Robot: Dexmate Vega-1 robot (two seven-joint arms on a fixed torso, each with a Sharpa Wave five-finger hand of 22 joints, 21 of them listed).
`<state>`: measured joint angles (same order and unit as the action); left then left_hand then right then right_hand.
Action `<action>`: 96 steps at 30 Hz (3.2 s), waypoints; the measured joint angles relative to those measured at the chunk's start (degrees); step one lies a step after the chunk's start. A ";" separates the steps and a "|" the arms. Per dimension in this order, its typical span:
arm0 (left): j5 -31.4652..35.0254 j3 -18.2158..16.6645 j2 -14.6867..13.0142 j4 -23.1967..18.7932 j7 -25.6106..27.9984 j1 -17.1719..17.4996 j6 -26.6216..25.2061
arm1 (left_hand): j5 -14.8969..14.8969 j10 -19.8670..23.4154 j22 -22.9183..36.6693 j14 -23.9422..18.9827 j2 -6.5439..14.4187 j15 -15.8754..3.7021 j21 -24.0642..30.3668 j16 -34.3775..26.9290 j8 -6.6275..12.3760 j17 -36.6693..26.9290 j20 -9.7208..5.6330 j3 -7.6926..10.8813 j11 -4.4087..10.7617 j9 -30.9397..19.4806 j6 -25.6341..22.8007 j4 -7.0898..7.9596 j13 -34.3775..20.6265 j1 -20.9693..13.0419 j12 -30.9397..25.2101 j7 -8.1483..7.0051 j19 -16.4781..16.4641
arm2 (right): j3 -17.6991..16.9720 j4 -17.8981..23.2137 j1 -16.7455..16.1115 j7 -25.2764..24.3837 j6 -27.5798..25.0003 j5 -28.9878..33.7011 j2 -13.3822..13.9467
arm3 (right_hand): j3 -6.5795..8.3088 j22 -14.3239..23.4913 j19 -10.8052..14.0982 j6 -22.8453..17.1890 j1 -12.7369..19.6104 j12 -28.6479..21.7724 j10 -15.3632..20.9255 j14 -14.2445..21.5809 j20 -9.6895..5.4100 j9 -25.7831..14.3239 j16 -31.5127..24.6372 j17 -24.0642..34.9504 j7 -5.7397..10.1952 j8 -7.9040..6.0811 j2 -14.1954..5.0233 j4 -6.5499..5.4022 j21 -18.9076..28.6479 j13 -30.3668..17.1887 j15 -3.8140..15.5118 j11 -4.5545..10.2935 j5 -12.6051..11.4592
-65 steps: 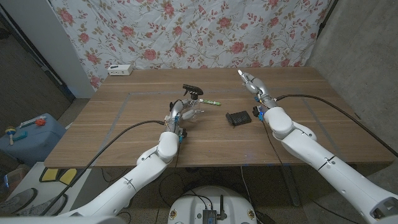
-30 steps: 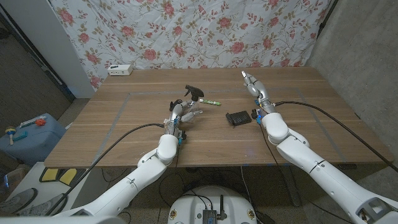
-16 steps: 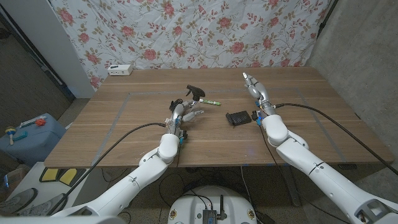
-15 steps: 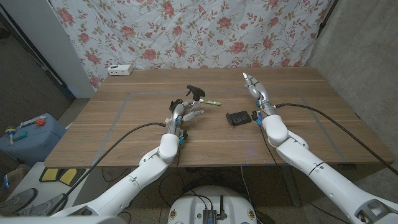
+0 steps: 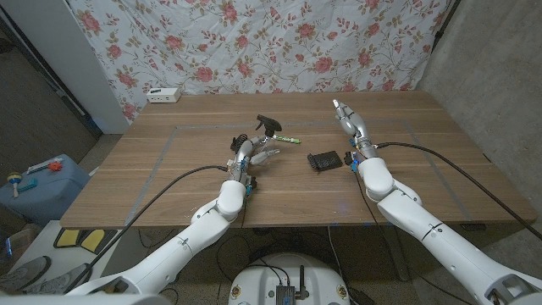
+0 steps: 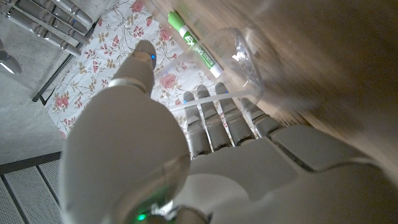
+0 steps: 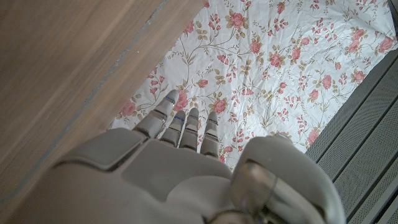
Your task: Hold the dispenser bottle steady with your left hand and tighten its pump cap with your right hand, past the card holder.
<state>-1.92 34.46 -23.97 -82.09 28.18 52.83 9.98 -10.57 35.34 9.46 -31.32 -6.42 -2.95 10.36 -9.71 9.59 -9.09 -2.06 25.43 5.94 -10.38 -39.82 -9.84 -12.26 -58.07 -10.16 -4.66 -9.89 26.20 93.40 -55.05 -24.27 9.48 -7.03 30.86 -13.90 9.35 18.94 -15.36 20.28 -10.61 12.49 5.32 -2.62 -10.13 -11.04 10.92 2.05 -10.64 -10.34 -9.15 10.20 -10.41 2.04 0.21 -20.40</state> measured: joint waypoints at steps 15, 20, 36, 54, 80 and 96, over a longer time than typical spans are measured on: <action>-0.56 0.55 -0.10 0.72 -1.13 -0.21 -0.50 | 0.00 -1.65 0.00 1.39 0.66 0.28 0.00 0.00 0.00 0.00 0.31 0.19 -0.02 0.00 1.70 1.12 0.82 0.70 0.00 -0.34 0.93 | -0.14 0.30 -0.45 -0.26 0.00 0.15 0.08 | 0.11 0.00 0.00 -0.31 -0.23 0.00 0.00 0.00 0.00 0.00 0.00 0.01 0.31 0.00 0.23 0.11 0.00 0.00 0.00 -0.01 0.00; -0.62 0.72 -0.30 0.81 -1.17 -0.11 -0.62 | 0.00 -1.84 -0.01 1.75 0.66 0.09 0.00 0.00 0.00 0.00 0.00 0.19 -0.21 -0.01 1.81 1.12 0.82 0.70 0.00 -0.26 1.24 | -0.18 0.49 -0.66 -0.28 0.00 0.19 0.10 | 0.43 0.00 0.00 -0.31 -0.22 0.00 0.00 0.00 0.00 0.00 0.00 0.01 0.31 0.00 0.23 0.27 0.00 0.00 0.00 -0.01 0.00; -0.74 0.58 -0.50 0.38 -0.51 0.74 -0.53 | -0.01 -2.17 0.14 2.74 0.65 0.13 0.06 0.00 0.39 0.00 -0.21 -0.13 0.12 -0.01 2.22 1.44 1.34 0.71 0.00 -1.34 1.44 | -0.31 1.21 -1.30 -0.69 0.10 0.59 0.12 | 0.73 0.00 0.00 -0.72 -0.22 0.00 -0.01 -0.01 0.00 -0.01 0.00 0.02 0.31 0.00 0.23 0.29 0.00 0.00 0.00 -0.01 0.00; -1.29 0.22 -0.40 0.68 -0.41 1.24 0.07 | -0.01 -4.42 0.29 5.86 0.65 0.32 0.22 0.00 0.62 -0.01 0.87 -0.59 0.32 -0.02 2.98 1.47 1.61 0.72 0.00 -4.59 1.61 | -0.40 2.30 -1.89 -1.38 -1.26 1.16 0.23 | 1.34 0.00 0.00 -1.23 -0.22 0.00 0.29 -0.01 0.00 -0.01 0.00 0.03 0.83 0.00 0.23 0.45 0.00 0.00 0.00 0.29 0.00; -3.03 0.02 -0.93 0.36 -2.07 1.41 -0.97 | 0.23 -8.60 0.31 9.48 3.36 0.55 0.22 0.00 0.26 -0.13 2.41 -2.49 -0.22 -0.03 7.85 1.30 1.87 5.24 0.00 -3.61 2.53 | 0.44 2.51 -0.75 -0.56 -3.44 1.23 0.31 | 1.88 0.00 -0.21 -1.22 -0.22 0.00 0.08 -0.01 0.21 -0.01 0.00 0.03 1.45 0.00 0.22 0.53 0.00 0.00 0.00 0.09 0.00; -3.67 0.01 -1.82 -1.08 -3.28 1.15 -3.09 | 0.23 -10.86 0.32 11.73 4.94 0.65 0.22 0.00 0.09 -0.12 2.38 -3.82 -0.82 0.26 9.69 1.39 1.86 9.39 0.00 -2.39 2.55 | 0.91 1.51 0.32 -0.02 -3.79 0.89 0.12 | 2.05 0.00 -0.39 -1.42 -0.22 0.00 0.09 -0.01 0.39 -0.01 0.00 0.04 2.06 0.00 0.22 0.70 0.00 -0.01 0.00 0.09 0.00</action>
<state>-5.59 34.47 -25.79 -83.16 24.91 53.98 6.89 -10.33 24.49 9.78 -19.59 -1.48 -2.30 10.58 -9.71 9.68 -9.21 0.32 21.60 5.12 -10.12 -30.13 -8.46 -10.40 -48.68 -10.16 -7.05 -7.34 27.12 94.91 -54.74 -24.29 5.69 -6.14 30.98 -11.85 9.36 18.55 -16.78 20.06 -10.60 12.58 5.31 -2.23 -10.14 -11.04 10.96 4.11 -10.64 -10.12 -8.44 10.20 -10.41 2.04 0.30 -20.40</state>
